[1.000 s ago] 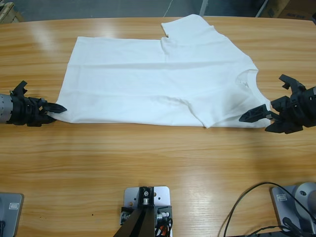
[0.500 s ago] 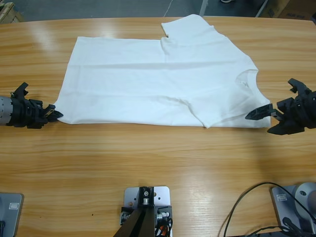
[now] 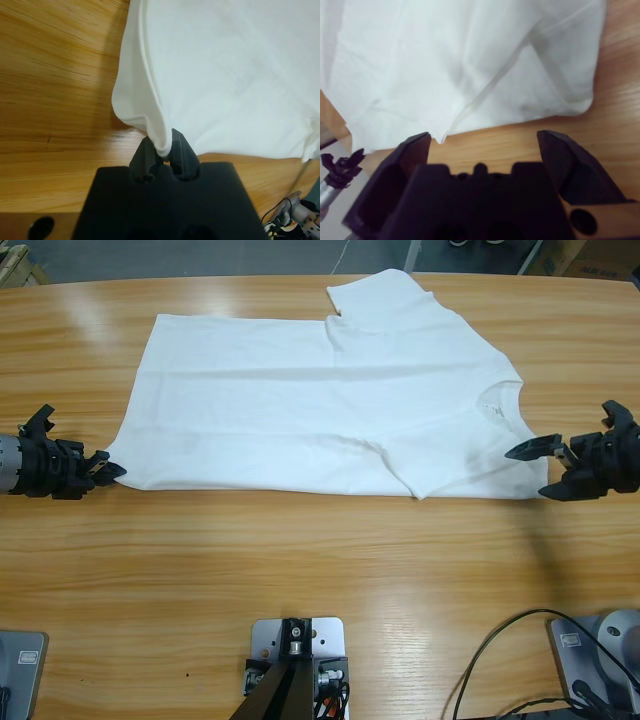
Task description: Fold clothes
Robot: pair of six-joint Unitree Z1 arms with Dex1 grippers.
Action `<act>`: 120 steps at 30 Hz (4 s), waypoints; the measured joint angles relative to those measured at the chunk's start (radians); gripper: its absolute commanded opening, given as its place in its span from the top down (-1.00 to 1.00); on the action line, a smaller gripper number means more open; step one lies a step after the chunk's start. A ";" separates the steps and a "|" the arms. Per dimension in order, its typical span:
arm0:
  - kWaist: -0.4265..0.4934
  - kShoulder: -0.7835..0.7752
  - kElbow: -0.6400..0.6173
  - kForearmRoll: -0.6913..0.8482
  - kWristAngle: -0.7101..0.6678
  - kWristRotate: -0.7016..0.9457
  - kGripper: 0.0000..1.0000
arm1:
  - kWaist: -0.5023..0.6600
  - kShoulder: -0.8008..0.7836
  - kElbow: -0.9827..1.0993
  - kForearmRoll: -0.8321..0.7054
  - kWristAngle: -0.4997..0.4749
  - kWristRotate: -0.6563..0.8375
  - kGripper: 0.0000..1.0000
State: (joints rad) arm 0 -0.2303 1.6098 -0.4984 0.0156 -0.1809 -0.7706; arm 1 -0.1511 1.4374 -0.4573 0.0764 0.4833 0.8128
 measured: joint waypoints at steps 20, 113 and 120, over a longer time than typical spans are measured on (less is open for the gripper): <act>0.000 0.000 0.001 0.000 0.000 0.002 1.00 | -0.070 -0.059 0.084 -0.086 -0.064 0.083 -0.73; -0.087 -0.160 0.238 -0.072 -0.003 -0.161 1.00 | -0.120 -0.057 0.246 -0.130 -0.092 0.263 1.00; -0.097 -0.203 0.270 -0.072 -0.001 -0.209 1.00 | -0.092 -0.075 0.231 -0.049 -0.100 0.268 1.00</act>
State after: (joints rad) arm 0 -0.3277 1.4065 -0.2284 -0.0561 -0.1822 -0.9800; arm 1 -0.2430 1.3628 -0.2266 0.0277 0.3833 1.0812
